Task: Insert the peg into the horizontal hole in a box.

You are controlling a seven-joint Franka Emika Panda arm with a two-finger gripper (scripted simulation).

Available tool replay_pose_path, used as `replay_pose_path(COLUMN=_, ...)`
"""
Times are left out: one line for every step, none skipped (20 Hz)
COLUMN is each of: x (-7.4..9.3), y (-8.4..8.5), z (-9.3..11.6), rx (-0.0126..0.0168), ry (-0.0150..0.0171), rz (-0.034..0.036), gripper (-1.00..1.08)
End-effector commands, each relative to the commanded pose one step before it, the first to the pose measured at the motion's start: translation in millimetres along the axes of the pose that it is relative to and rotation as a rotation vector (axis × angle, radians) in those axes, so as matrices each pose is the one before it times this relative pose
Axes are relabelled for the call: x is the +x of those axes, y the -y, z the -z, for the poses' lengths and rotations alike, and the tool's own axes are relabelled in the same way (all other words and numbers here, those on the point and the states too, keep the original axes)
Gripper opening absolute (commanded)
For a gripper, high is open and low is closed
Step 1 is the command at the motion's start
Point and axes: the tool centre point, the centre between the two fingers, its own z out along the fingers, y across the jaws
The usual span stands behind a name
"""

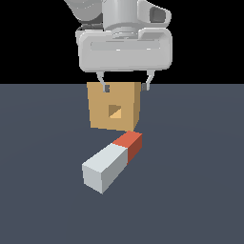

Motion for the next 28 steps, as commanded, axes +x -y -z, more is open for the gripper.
replay_pose_path(x=-0.01, y=-0.01, z=-0.01, rx=0.00000, ry=0.00000, rz=0.00000, gripper=1.00)
replay_pose_path(x=-0.15, y=0.04, z=-0.18, rx=0.00002, ry=0.00006, rz=-0.00097, gripper=1.00)
replay_pose_path(x=-0.47, y=0.12, z=-0.58, rx=0.00015, ry=0.00012, rz=-0.00292, gripper=1.00)
replay_pose_path(x=-0.78, y=0.19, z=-0.97, rx=0.00025, ry=0.00020, rz=-0.00487, gripper=1.00)
replay_pose_path(x=-1.11, y=0.27, z=-1.36, rx=0.00035, ry=0.00028, rz=-0.00686, gripper=1.00)
replay_pose_path(x=-1.41, y=0.36, z=-1.75, rx=0.00045, ry=0.00035, rz=-0.00880, gripper=1.00)
replay_pose_path(x=-1.75, y=0.44, z=-2.14, rx=0.00055, ry=0.00043, rz=-0.01081, gripper=1.00)
replay_pose_path(x=-2.05, y=0.52, z=-2.54, rx=0.00065, ry=0.00051, rz=-0.01278, gripper=1.00)
replay_pose_path(x=-2.38, y=0.61, z=-2.94, rx=0.00075, ry=0.00059, rz=-0.01480, gripper=1.00)
replay_pose_path(x=-2.71, y=0.69, z=-3.34, rx=0.00085, ry=0.00067, rz=-0.01682, gripper=1.00)
replay_pose_path(x=-3.04, y=0.78, z=-3.74, rx=0.00096, ry=0.00074, rz=-0.01887, gripper=1.00)
replay_pose_path(x=-3.37, y=0.88, z=-4.16, rx=0.00106, ry=0.00082, rz=-0.02095, gripper=1.00)
replay_pose_path(x=-3.70, y=0.97, z=-4.57, rx=0.00117, ry=0.00090, rz=-0.02304, gripper=1.00)
replay_pose_path(x=-4.05, y=1.07, z=-4.99, rx=0.00128, ry=0.00098, rz=-0.02517, gripper=1.00)
replay_pose_path(x=-4.40, y=1.17, z=-5.42, rx=0.00139, ry=0.00105, rz=-0.02734, gripper=1.00)
replay_pose_path(x=-4.75, y=1.28, z=-5.86, rx=0.00151, ry=0.00113, rz=-0.02956, gripper=1.00)
replay_pose_path(x=-5.11, y=1.39, z=-6.32, rx=0.00163, ry=0.00119, rz=-0.03184, gripper=1.00)
replay_pose_path(x=-5.32, y=1.47, z=-6.61, rx=0.00171, ry=0.00121, rz=-0.03326, gripper=1.00)
replay_pose_path(x=-5.07, y=1.41, z=-6.30, rx=0.00164, ry=0.00113, rz=-0.03171, gripper=1.00)
replay_pose_path(x=-4.78, y=1.33, z=-5.93, rx=0.00155, ry=0.00107, rz=-0.02985, gripper=1.00)
replay_pose_path(x=-4.49, y=1.24, z=-5.56, rx=0.00145, ry=0.00100, rz=-0.02798, gripper=1.00)
replay_pose_path(x=-4.18, y=1.17, z=-5.21, rx=0.00137, ry=0.00089, rz=-0.02614, gripper=1.00)
replay_pose_path(x=-3.85, y=1.11, z=-4.86, rx=0.00131, ry=0.00076, rz=-0.02427, gripper=1.00)
replay_pose_path(x=-3.52, y=1.04, z=-4.49, rx=0.00124, ry=0.00063, rz=-0.02235, gripper=1.00)
replay_pose_path(x=-3.20, y=0.97, z=-4.12, rx=0.00116, ry=0.00053, rz=-0.02043, gripper=1.00)
replay_pose_path(x=-2.89, y=0.88, z=-3.72, rx=0.00106, ry=0.00047, rz=-0.01844, gripper=1.00)
replay_pose_path(x=-2.56, y=0.78, z=-3.31, rx=0.00094, ry=0.00041, rz=-0.01637, gripper=1.00)
replay_pose_path(x=-2.23, y=0.68, z=-2.88, rx=0.00082, ry=0.00036, rz=-0.01425, gripper=1.00)
